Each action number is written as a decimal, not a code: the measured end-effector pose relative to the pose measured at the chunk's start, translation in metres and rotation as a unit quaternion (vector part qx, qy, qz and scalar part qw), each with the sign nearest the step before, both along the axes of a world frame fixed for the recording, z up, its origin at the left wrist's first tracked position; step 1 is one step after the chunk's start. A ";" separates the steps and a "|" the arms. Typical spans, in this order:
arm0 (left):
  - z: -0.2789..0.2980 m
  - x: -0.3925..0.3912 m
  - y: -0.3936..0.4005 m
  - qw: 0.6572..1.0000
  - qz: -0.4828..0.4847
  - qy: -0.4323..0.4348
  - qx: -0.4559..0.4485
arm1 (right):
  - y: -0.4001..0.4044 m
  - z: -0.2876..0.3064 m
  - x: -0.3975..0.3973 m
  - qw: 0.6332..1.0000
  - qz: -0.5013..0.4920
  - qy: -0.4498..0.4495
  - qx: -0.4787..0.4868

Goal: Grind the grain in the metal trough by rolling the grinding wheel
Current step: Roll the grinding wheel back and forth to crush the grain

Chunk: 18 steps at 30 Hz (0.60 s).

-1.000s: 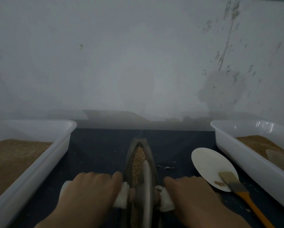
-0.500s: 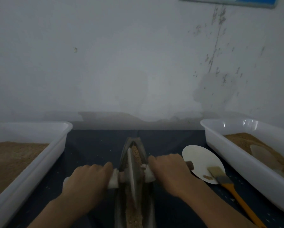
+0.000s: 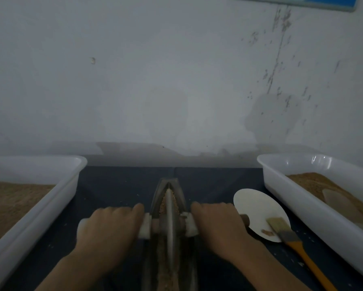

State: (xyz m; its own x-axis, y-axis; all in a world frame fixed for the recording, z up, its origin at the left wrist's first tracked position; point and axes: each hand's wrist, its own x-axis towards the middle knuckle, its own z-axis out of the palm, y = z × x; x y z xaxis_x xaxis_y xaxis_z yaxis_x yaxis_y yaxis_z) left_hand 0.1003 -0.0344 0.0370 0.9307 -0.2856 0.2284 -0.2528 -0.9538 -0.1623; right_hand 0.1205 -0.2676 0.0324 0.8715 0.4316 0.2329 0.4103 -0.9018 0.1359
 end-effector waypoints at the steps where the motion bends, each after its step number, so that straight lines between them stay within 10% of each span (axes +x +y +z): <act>1: -0.001 0.005 0.000 1.000 0.000 -0.017 -0.002 | 0.001 0.000 0.006 1.000 -0.002 -0.016 -0.002; 11: 0.011 -0.033 0.001 0.989 -0.001 0.145 -0.038 | -0.003 0.006 -0.041 0.995 -0.016 0.093 0.015; 18: 0.008 -0.045 -0.001 0.998 -0.003 0.040 0.045 | -0.004 0.010 -0.050 0.998 0.011 0.062 -0.030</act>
State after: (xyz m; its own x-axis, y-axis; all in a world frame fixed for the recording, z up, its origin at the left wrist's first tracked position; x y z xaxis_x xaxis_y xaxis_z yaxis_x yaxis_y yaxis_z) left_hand 0.0552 -0.0350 0.0449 0.9432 -0.3072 0.1265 -0.2741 -0.9347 -0.2261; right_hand 0.0701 -0.2720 0.0420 0.8820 0.4611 0.0970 0.4471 -0.8840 0.1365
